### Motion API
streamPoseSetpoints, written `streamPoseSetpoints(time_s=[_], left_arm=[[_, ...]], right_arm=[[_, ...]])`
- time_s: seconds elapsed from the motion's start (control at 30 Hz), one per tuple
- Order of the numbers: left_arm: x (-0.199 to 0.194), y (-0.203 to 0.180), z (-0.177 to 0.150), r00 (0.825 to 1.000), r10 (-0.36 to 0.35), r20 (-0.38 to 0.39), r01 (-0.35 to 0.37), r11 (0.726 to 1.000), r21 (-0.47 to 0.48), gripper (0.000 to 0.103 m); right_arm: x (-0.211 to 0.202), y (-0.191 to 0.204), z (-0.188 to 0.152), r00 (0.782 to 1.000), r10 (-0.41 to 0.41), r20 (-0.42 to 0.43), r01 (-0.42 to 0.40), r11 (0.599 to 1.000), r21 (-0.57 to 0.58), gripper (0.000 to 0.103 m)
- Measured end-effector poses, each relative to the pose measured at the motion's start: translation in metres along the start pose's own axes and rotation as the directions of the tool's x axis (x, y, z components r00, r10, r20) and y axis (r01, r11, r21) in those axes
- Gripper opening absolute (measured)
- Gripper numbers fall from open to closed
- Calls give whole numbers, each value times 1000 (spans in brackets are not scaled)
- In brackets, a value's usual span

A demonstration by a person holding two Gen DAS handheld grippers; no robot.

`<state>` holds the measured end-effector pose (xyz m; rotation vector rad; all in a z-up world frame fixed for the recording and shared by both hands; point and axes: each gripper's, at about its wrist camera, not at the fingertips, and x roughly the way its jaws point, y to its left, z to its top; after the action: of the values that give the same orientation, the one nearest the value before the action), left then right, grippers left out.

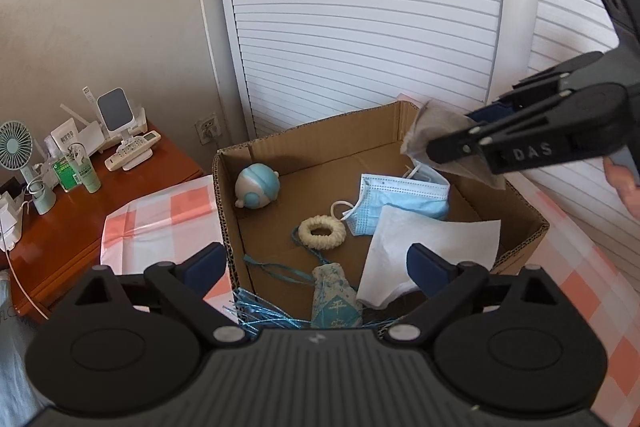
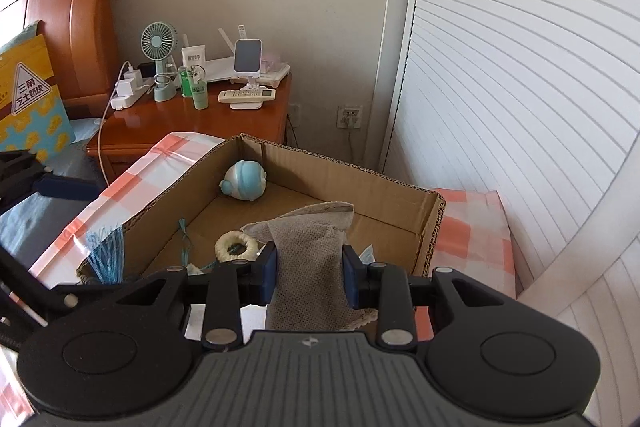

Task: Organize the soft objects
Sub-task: 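Lower the grey sachet into the box and open the right tool, then move the left tool to the second grey sachet while the right tool approaches the brown scrunchie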

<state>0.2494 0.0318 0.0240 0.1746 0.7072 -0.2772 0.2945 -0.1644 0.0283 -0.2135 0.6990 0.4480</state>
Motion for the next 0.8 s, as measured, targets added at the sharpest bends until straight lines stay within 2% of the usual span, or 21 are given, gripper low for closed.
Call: streamPoseSetpoints(time_s=[0.1, 0.13, 0.17, 0.23, 0.37, 0.57, 0.8], left_arm=[[3, 3, -2, 1000, 0, -6, 0, 1000, -5, 97], [4, 3, -3, 1000, 1, -10, -1, 1000, -7, 97], [4, 4, -3, 1000, 1, -12, -1, 1000, -10, 97], [4, 5, -5, 1000, -3, -14, 3, 1000, -16, 97], [2, 5, -6, 1000, -3, -13, 3, 1000, -21, 97], [-8, 4, -6, 1000, 2, -1, -2, 999, -35, 97], [-31, -7, -8, 1000, -2, 14, 2, 1000, -6, 99]], right_arm=[[22, -4, 14, 999, -51, -16, 51, 998, 37, 39], [28, -6, 18, 998, -55, -34, 57, 997, 54, 45], [34, -8, 21, 997, -59, -48, 63, 996, 65, 60], [39, -10, 22, 994, -95, -44, 99, 991, 89, 79], [36, -12, 21, 995, -85, -44, 89, 990, 107, 88], [12, -3, 14, 993, -112, -29, 114, 987, 112, 100], [-23, 4, -8, 991, -129, -38, 133, 975, 175, 103]])
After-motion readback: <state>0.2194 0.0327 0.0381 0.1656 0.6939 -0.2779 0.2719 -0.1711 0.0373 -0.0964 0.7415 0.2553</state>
